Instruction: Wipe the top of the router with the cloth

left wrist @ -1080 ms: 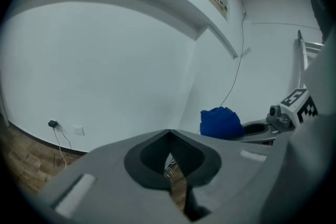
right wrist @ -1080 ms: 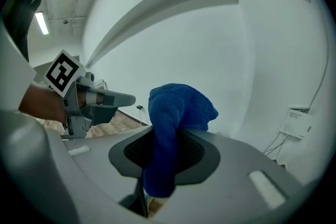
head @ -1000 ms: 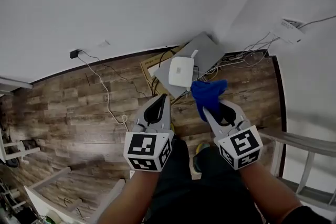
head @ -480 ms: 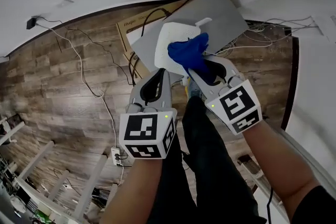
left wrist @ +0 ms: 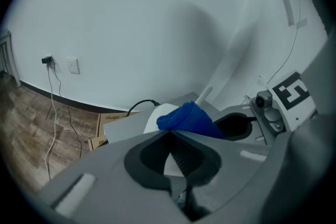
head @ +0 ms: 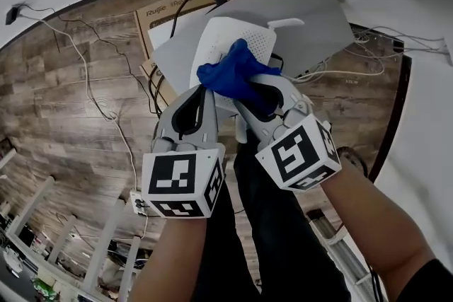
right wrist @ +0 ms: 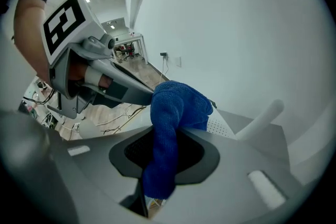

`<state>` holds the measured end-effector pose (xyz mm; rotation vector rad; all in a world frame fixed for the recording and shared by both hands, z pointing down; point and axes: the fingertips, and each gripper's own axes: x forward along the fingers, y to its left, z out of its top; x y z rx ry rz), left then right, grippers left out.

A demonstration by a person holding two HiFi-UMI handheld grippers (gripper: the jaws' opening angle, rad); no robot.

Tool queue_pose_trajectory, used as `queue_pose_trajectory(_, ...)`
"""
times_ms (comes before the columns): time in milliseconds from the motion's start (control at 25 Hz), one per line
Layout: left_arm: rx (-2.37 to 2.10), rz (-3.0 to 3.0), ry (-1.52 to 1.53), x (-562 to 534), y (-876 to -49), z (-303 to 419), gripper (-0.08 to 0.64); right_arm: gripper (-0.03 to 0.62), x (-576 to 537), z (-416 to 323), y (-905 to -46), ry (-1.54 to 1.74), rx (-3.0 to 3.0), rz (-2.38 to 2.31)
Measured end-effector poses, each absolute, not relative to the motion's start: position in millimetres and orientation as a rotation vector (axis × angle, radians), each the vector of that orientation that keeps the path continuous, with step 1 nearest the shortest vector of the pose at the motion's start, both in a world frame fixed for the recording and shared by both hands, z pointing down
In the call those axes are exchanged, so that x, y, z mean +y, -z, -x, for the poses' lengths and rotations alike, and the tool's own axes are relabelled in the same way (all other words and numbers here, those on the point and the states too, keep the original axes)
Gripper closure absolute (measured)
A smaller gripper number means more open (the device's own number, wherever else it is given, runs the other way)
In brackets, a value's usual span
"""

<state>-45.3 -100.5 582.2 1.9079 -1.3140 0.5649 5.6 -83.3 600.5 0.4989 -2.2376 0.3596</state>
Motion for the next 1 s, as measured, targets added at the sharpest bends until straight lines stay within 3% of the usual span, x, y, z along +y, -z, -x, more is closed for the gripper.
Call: queue_pose_trajectory(1000, -1.388, -1.802, -0.472, -96, -576, 120, 0.56, 0.474, -78, 75, -606, -0.163, -2.135, -0.063)
